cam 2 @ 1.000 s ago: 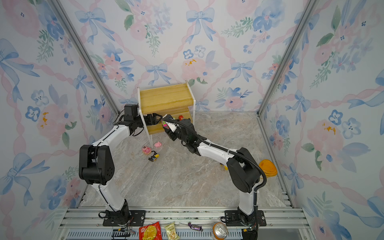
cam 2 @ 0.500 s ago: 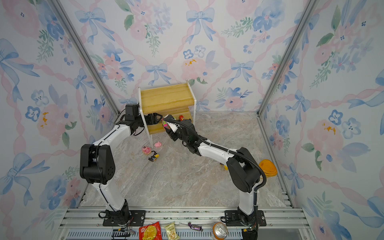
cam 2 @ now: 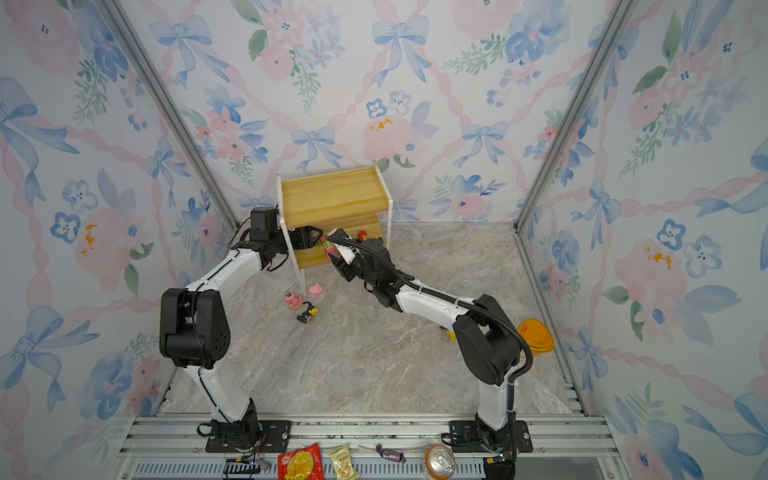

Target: Place and organize the plastic toys onto the shelf

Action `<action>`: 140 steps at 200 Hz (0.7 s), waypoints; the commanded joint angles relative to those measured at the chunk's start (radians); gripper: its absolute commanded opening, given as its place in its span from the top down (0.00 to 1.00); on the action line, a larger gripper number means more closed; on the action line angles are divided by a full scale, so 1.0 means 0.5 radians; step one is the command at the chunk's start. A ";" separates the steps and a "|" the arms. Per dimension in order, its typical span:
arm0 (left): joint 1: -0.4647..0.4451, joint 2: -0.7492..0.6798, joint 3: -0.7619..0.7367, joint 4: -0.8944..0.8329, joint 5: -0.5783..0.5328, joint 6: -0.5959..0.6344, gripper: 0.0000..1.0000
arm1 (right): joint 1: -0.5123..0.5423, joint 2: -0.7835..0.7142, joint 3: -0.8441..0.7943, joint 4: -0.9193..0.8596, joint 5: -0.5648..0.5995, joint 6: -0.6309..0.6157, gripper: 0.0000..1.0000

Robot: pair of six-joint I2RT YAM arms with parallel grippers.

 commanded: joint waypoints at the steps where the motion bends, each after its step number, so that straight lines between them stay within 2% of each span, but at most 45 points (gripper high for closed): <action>1: 0.029 -0.008 -0.035 -0.072 -0.135 0.143 0.36 | -0.017 -0.050 -0.029 0.075 0.019 0.033 0.42; 93: 0.111 -0.023 -0.047 -0.064 -0.126 0.079 0.43 | -0.018 -0.058 -0.037 0.091 0.010 0.043 0.42; 140: 0.145 -0.021 -0.059 -0.035 -0.051 0.015 0.46 | -0.017 -0.072 -0.050 0.102 0.018 0.046 0.42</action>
